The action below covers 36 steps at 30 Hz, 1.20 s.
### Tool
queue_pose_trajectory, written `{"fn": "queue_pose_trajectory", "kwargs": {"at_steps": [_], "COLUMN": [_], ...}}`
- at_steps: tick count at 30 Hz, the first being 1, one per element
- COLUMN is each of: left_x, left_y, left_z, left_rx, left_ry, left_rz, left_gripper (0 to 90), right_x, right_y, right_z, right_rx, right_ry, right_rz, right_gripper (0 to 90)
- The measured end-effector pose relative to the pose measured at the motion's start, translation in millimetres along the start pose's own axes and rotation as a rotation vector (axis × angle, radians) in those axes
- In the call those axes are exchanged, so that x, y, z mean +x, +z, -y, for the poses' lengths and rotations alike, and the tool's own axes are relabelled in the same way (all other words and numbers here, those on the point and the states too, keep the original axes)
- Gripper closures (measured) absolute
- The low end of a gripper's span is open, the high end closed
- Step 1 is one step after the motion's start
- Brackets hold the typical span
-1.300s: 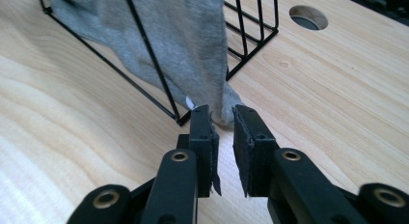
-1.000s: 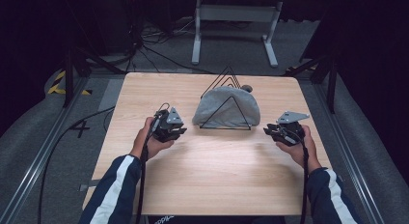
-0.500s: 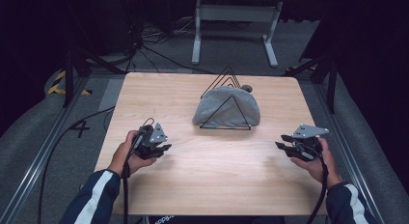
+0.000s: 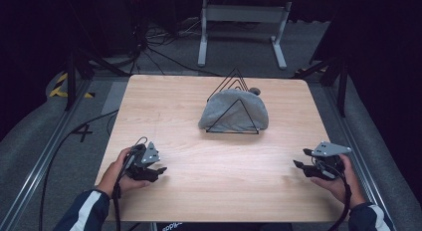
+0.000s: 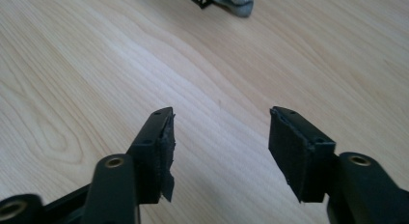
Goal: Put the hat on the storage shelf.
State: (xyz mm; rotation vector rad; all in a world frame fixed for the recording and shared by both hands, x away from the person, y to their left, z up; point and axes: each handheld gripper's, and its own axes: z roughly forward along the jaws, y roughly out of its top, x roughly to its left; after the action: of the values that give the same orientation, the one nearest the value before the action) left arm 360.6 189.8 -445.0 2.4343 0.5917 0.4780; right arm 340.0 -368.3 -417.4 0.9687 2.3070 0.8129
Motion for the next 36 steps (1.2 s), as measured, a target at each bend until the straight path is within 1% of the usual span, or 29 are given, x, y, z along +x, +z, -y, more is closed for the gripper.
{"fn": "queue_pose_trajectory", "kwargs": {"at_steps": [1,3,5,7,9,12,13,14,15,16,17,18,20,21,22,23,27,36], "left_x": [-0.6,-1.0,-1.5,-2.4,-3.6,-6.0,-6.7,-6.7,-6.8,-6.5,-5.9,-6.0,-5.1,-4.0,-3.8,-3.3,-3.4,-2.9], "left_y": [-0.1,0.5,0.1,-0.9,-2.3,-3.0,-2.2,-2.2,-2.0,-2.0,-2.5,-2.6,-2.2,-2.1,-2.6,-2.7,-2.1,-2.1], "left_z": [3.6,11.4,16.7,23.2,28.1,37.9,40.9,40.9,45.3,47.9,50.2,52.8,58.5,61.4,62.3,62.8,62.7,62.7], "left_rx": [-0.005,-0.013,-0.011,-0.025,-0.037,-0.049,-0.048,-0.048,-0.063,-0.074,-0.078,-0.090,-0.117,-0.124,-0.117,-0.116,-0.113,-0.109], "left_ry": [-0.016,-0.037,-0.047,-0.061,-0.072,-0.097,-0.103,-0.103,-0.116,-0.133,-0.147,-0.162,-0.187,-0.210,-0.230,-0.231,-0.245,-0.249], "left_rz": [0.008,0.004,0.007,0.021,0.026,0.036,0.037,0.037,0.044,0.051,0.055,0.059,0.069,0.081,0.070,0.067,0.065,0.059], "left_gripper": [32.9,31.2,27.5,26.8,24.6,23.7,23.6,23.5,23.5,22.6,22.4,22.2,21.2,20.9,19.6,17.6,15.6,14.8], "right_x": [0.6,2.2,4.1,5.6,7.0,8.7,9.4,9.4,9.2,8.5,8.2,8.1,7.7,7.6,8.1,8.3,8.6,8.5], "right_y": [0.1,0.7,0.9,1.6,3.3,7.1,8.4,8.4,8.3,7.3,6.3,5.8,6.1,5.5,4.3,3.2,2.6,3.8], "right_z": [2.3,9.3,15.9,22.1,29.3,41.7,45.4,45.4,48.8,52.3,54.2,56.4,62.1,64.7,66.1,67.0,67.7,66.9], "right_rx": [0.003,0.013,0.012,0.012,0.012,0.015,0.024,0.024,0.008,-0.001,-0.005,-0.012,-0.038,-0.046,-0.046,-0.046,-0.043,-0.041], "right_ry": [0.003,0.011,0.021,0.024,0.031,0.071,0.076,0.076,0.093,0.120,0.127,0.144,0.198,0.211,0.210,0.213,0.217,0.231], "right_rz": [0.003,0.008,-0.005,-0.009,-0.009,-0.022,-0.024,-0.024,-0.030,-0.036,-0.031,-0.030,-0.042,-0.047,-0.044,-0.045,-0.041,-0.030], "right_gripper": [39.4,36.6,34.3,32.9,30.6,28.3,27.6,27.6,27.0,26.2,25.1,24.7,23.5,22.0,21.4,21.4,21.1,20.1]}}
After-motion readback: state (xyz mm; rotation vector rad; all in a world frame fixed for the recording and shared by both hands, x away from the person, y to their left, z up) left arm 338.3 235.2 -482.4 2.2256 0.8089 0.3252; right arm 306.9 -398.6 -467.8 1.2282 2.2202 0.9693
